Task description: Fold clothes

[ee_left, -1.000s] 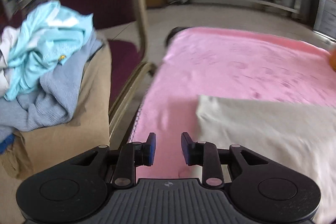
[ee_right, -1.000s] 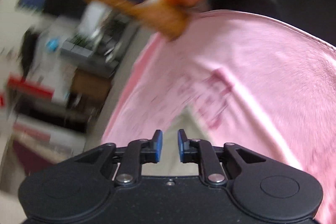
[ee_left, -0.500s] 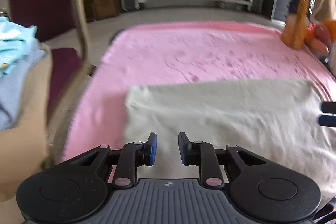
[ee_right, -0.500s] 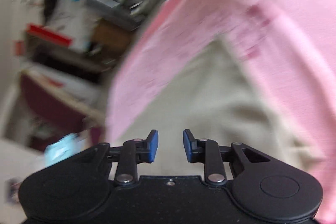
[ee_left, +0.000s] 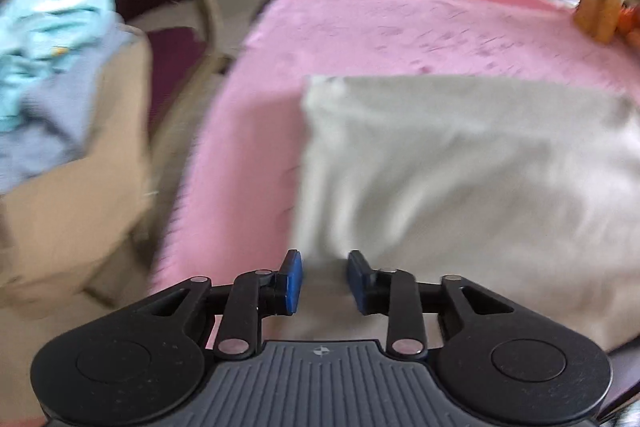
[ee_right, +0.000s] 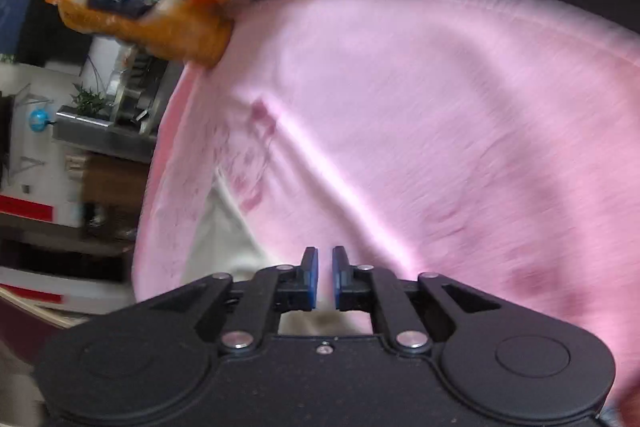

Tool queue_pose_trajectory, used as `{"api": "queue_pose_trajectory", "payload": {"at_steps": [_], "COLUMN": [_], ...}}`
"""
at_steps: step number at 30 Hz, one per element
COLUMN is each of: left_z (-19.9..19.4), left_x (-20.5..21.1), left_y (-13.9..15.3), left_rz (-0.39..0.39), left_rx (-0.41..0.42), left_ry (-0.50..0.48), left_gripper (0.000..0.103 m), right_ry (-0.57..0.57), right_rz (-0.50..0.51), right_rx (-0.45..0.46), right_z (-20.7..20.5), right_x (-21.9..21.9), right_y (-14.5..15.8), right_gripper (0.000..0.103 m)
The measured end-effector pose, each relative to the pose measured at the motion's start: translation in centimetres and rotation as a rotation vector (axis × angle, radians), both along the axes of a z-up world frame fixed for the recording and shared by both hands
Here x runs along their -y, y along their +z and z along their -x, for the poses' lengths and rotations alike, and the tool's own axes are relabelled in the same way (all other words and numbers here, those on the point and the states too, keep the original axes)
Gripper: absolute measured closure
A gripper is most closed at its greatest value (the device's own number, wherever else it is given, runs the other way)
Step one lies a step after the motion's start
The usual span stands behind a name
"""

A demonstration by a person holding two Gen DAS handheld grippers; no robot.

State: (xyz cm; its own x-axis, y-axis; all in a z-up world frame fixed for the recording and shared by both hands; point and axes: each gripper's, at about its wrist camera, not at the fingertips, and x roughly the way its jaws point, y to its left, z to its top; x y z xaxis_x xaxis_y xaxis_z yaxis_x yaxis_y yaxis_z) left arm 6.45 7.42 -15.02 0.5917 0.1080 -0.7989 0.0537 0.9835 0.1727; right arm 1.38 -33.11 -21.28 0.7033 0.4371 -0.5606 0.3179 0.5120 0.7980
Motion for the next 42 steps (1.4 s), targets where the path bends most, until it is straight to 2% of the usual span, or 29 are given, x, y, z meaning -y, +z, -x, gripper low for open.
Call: {"api": "queue_pose_trajectory", "payload": {"at_steps": [1,6,9,13,16,17,20,22,25,26,28,31,33,35,37,40,42], "left_z": [0.9,2.4,2.2,1.4,1.6,1.7,3.4,4.8,6.8,6.9,7.0,5.5,3.8,2.3,1.2,0.4,0.5], "left_x": [0.0,2.5,4.7,6.8,8.1,8.4,8.8,8.7,8.5,8.0,7.0,4.8,2.8,1.3,0.5,-0.5,-0.9], "left_y": [0.2,1.8,1.8,0.3,-1.0,-1.5,-1.5,-1.3,-1.1,-0.7,0.1,1.5,1.8,1.1,0.1,-1.1,-1.2], "left_rz": [-0.020,0.075,0.108,0.136,0.092,0.076,0.018,0.018,-0.021,0.014,0.082,0.161,0.195,0.178,0.119,0.027,0.000], "left_rx": [0.015,0.121,0.158,0.118,0.065,0.040,0.010,-0.030,-0.021,-0.019,-0.010,0.070,0.096,0.082,0.059,0.033,0.026], "left_ry": [0.002,-0.132,-0.195,-0.252,-0.311,-0.337,-0.415,-0.462,-0.495,-0.488,-0.468,-0.348,-0.209,-0.088,0.006,0.105,0.125], "left_gripper": [0.087,0.085,0.084,0.083,0.084,0.086,0.087,0.087,0.087,0.087,0.078,0.075,0.078,0.083,0.084,0.075,0.074], "right_ry": [-0.017,-0.101,0.047,0.252,0.324,0.347,0.396,0.453,0.493,0.502,0.485,0.348,0.223,0.144,0.135,0.176,0.205], "right_rz": [0.002,0.013,-0.008,-0.030,0.105,0.152,0.176,0.167,0.145,0.136,0.130,0.131,0.123,0.059,-0.031,-0.011,0.006], "right_rx": [0.001,0.004,0.052,0.104,0.032,0.007,-0.043,-0.098,-0.106,-0.101,-0.053,0.037,0.066,0.063,0.049,0.006,-0.023], "right_z": [0.7,4.1,2.9,0.4,-0.9,-1.4,-0.6,0.7,2.7,3.3,4.2,3.7,3.6,3.0,1.8,1.0,0.5], "right_x": [0.3,2.1,-1.6,-6.2,-8.4,-9.1,-9.1,-8.7,-7.8,-7.6,-6.7,-4.7,-3.1,-2.0,-2.0,-2.9,-3.5], "right_y": [0.3,1.6,2.2,2.4,1.7,1.5,1.8,2.1,2.8,3.1,3.9,4.8,4.8,4.0,2.7,1.5,0.7], "right_gripper": [0.088,0.084,0.084,0.082,0.081,0.086,0.088,0.086,0.085,0.080,0.077,0.076,0.077,0.077,0.077,0.076,0.082]}}
